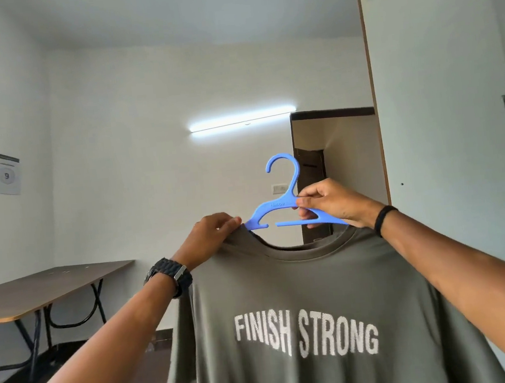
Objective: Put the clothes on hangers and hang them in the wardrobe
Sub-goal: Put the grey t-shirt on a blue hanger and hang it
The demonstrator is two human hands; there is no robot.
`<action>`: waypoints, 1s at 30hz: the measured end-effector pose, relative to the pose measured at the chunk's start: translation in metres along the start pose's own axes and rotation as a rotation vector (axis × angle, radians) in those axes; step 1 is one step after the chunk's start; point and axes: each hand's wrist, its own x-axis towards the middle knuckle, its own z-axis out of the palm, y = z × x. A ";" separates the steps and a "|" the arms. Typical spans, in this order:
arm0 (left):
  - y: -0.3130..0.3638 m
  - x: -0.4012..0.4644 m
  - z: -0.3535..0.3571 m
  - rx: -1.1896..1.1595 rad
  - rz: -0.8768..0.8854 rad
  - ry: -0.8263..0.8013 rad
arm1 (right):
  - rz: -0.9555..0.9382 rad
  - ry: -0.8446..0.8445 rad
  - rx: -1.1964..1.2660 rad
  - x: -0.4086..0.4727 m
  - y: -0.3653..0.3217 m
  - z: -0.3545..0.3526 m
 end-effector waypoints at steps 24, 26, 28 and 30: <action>0.014 0.020 0.021 0.176 0.026 0.030 | 0.155 -0.097 -0.775 -0.021 0.019 -0.049; 0.015 0.024 0.021 0.167 -0.011 0.059 | 0.178 -0.062 -0.766 -0.037 0.024 -0.070; 0.020 0.029 0.026 0.150 -0.018 0.063 | 0.181 0.006 -0.631 -0.049 0.028 -0.089; 0.030 0.034 0.036 0.134 -0.012 0.060 | 0.250 0.021 -0.570 -0.056 0.030 -0.105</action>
